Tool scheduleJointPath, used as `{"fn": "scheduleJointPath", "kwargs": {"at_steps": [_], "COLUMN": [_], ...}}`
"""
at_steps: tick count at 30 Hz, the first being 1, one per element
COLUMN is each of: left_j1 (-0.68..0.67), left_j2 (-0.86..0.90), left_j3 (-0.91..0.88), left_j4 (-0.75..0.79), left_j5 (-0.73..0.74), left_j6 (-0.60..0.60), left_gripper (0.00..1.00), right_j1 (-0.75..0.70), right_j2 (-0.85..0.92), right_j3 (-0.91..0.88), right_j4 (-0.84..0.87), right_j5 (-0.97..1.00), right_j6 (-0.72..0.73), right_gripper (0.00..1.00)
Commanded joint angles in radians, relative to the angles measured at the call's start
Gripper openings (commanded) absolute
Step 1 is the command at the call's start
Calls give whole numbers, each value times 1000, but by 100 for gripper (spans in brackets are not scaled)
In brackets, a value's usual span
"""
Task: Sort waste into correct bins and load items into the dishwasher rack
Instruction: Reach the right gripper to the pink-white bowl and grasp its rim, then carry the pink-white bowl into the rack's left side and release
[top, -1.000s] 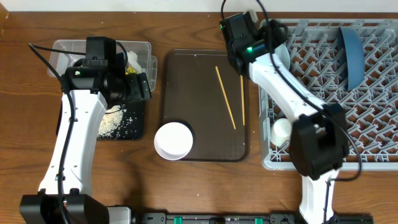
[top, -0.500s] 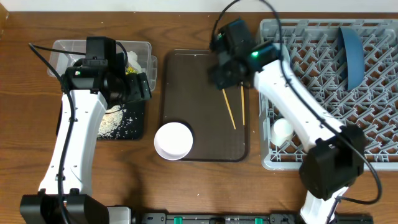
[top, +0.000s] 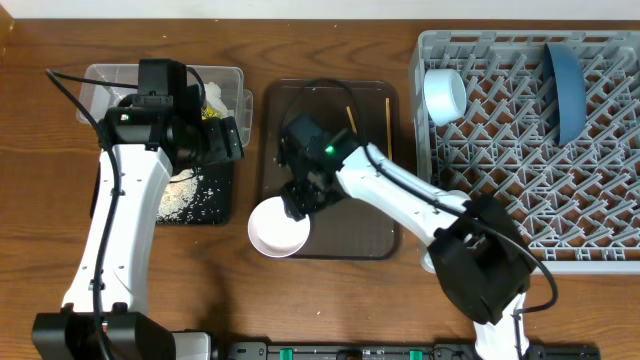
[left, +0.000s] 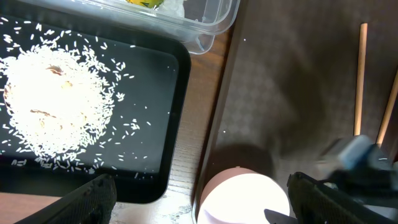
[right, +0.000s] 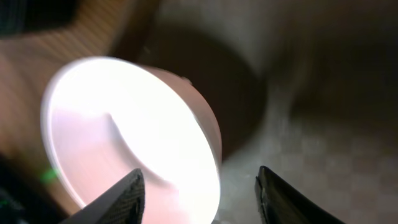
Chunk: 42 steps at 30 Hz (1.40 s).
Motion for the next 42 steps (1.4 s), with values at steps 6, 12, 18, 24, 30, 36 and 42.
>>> {"fn": "scheduleJointPath", "kwargs": {"at_steps": [6, 12, 18, 24, 30, 36, 42], "left_j1": [3, 3, 3, 3, 3, 3, 3], "left_j2": [-8, -8, -8, -8, -8, -8, -8], "left_j3": [18, 18, 18, 18, 18, 18, 18], "left_j4": [0, 0, 0, 0, 0, 0, 0], "left_j5": [6, 6, 6, 6, 6, 6, 6], "left_j6": [-5, -5, -5, -5, -5, -5, -5], "left_gripper": [90, 91, 90, 90, 90, 90, 90], "right_j1": [8, 11, 10, -29, -169, -283, -344], "right_j2": [19, 50, 58, -2, -215, -411, -426], "right_j3": [-19, -20, -19, 5, 104, 130, 121], "right_j4": [2, 5, 2, -35, -225, -366, -521], "right_j5": [63, 66, 59, 89, 460, 1078, 1378], "right_j6": [79, 91, 93, 111, 148, 275, 278], "right_gripper": [23, 15, 1, 1, 1, 1, 1]}}
